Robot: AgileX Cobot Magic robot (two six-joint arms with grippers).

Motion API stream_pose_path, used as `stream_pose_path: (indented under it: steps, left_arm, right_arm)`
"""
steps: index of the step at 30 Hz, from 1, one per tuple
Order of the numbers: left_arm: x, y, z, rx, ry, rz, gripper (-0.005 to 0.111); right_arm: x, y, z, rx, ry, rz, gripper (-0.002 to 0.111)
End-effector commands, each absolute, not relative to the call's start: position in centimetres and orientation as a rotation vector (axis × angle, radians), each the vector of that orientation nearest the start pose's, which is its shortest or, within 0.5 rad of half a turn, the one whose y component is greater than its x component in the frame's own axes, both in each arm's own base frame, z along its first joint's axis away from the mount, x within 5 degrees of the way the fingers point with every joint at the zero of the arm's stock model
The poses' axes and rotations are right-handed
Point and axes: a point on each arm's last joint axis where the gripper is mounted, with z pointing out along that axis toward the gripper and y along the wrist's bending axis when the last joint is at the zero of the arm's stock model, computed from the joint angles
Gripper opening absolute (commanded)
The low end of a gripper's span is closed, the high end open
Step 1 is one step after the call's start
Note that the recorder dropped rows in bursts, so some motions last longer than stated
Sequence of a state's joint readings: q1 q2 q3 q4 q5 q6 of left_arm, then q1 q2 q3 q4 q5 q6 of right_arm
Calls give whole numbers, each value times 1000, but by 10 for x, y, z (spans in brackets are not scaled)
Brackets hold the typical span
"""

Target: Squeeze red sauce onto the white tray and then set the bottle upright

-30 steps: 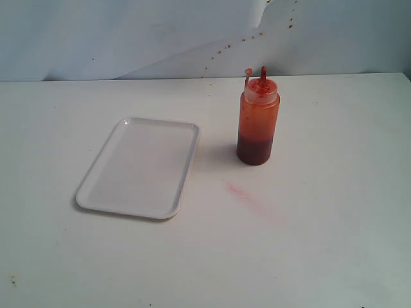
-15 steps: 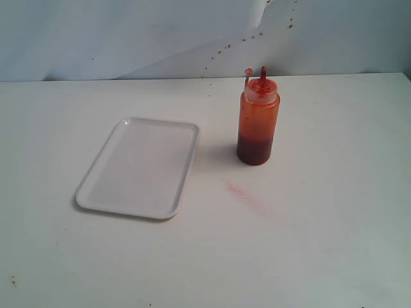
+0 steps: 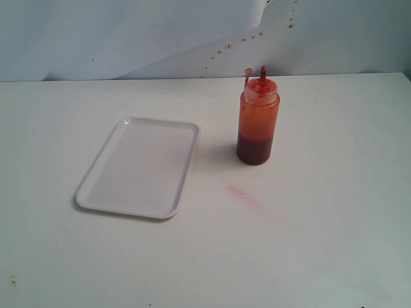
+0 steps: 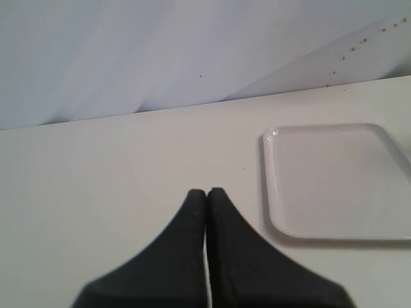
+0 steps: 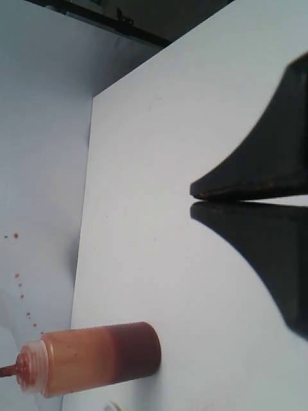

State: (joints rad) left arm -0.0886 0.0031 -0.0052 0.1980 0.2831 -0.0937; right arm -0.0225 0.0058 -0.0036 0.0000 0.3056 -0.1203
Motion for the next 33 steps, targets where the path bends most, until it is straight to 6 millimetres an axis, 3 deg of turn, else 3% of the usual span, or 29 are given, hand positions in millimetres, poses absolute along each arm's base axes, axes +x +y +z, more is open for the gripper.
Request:
stream_pose_path:
  steps: [1,33]
  left_arm:
    - [55,0,189,124,1743,56,1]
    - [55,-1,190,109,1739,33,1]
  right_arm:
    - [54,-1,186,-93,1786,-106,0]
    - [54,-1,186,-93,1786,-106,0]
